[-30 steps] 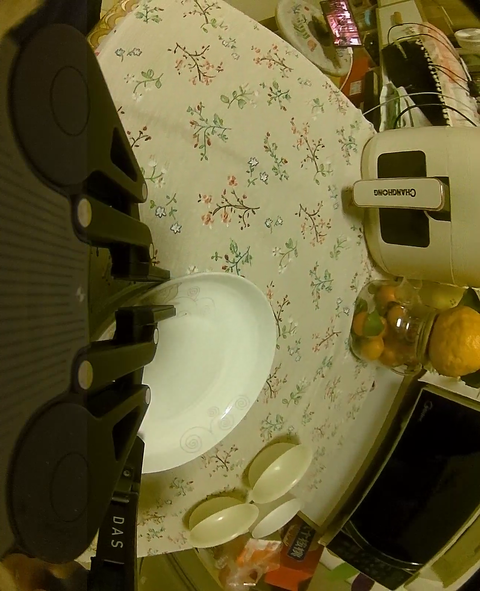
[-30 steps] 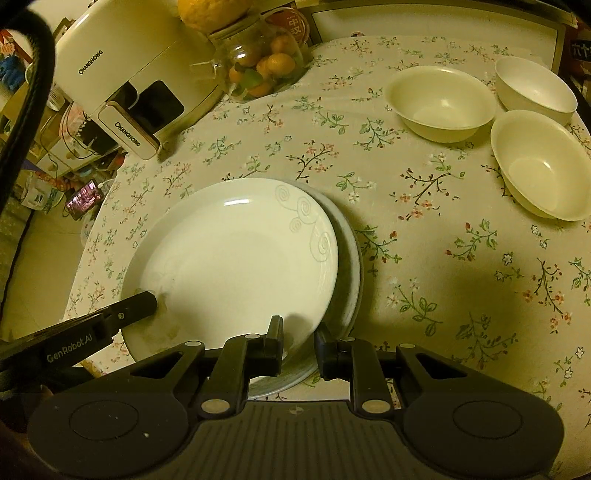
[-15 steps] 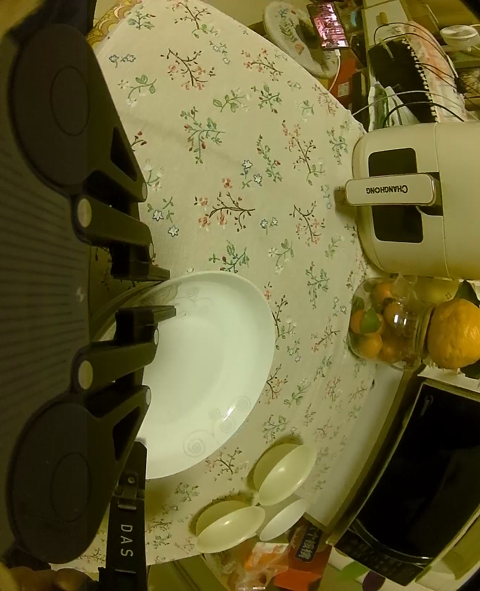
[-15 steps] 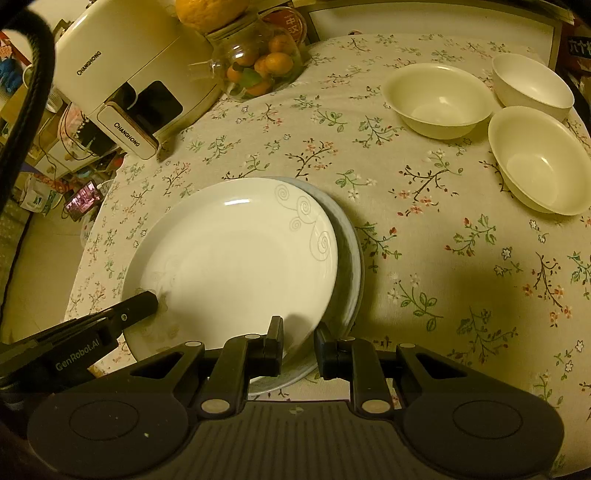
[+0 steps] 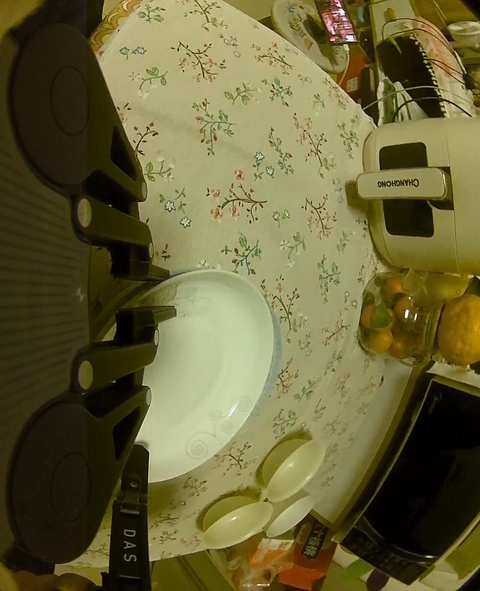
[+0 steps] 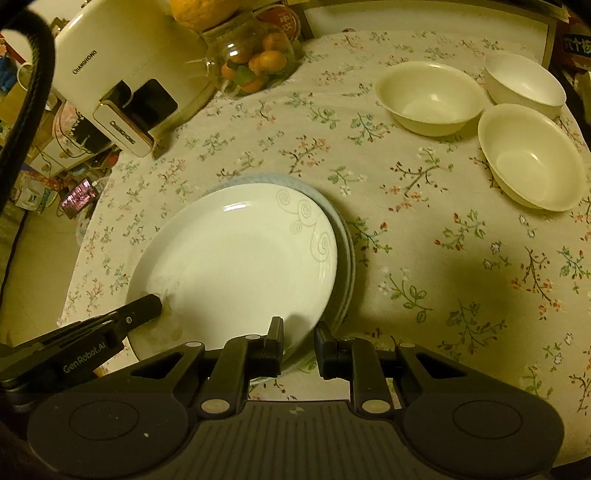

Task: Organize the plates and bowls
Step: 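Lower the white plate onto the stacked blue plates with both grippers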

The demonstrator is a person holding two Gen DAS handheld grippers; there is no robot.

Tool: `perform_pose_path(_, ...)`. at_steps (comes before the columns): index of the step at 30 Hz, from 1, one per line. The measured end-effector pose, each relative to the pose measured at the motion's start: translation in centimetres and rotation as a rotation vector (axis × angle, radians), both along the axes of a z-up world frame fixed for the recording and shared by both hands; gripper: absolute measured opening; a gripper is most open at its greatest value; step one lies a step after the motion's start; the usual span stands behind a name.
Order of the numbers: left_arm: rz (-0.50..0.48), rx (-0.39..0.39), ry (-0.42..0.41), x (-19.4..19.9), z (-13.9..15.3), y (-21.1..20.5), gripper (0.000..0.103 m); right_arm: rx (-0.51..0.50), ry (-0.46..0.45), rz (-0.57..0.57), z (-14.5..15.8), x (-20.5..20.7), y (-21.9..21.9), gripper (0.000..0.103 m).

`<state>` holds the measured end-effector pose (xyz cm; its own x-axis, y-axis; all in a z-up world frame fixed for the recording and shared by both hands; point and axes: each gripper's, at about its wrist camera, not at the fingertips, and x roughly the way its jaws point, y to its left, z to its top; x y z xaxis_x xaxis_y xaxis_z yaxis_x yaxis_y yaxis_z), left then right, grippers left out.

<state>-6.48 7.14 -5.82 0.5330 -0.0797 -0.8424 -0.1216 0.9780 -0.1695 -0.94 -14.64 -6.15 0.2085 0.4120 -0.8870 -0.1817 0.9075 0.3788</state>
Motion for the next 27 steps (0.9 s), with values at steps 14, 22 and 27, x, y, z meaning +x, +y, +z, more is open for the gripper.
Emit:
perform_pose_path(14, -0.039, 0.103, -0.028, -0.2, 0.0, -1.5, 0.012, -0.031, 0.018, -0.014, -0.5, 0.0, -0.1, 0.018)
perform_pose_path(22, -0.052, 0.18, -0.043, -0.3, -0.3, -2.4, 0.013, -0.065, -0.003, -0.006, -0.3, 0.0, 0.7, 0.018)
perform_pose_path(27, -0.048, 0.219, -0.057, -0.4, -0.5, -2.8, 0.013, -0.087, -0.016, 0.0, -0.3, -0.1, 1.0, 0.018)
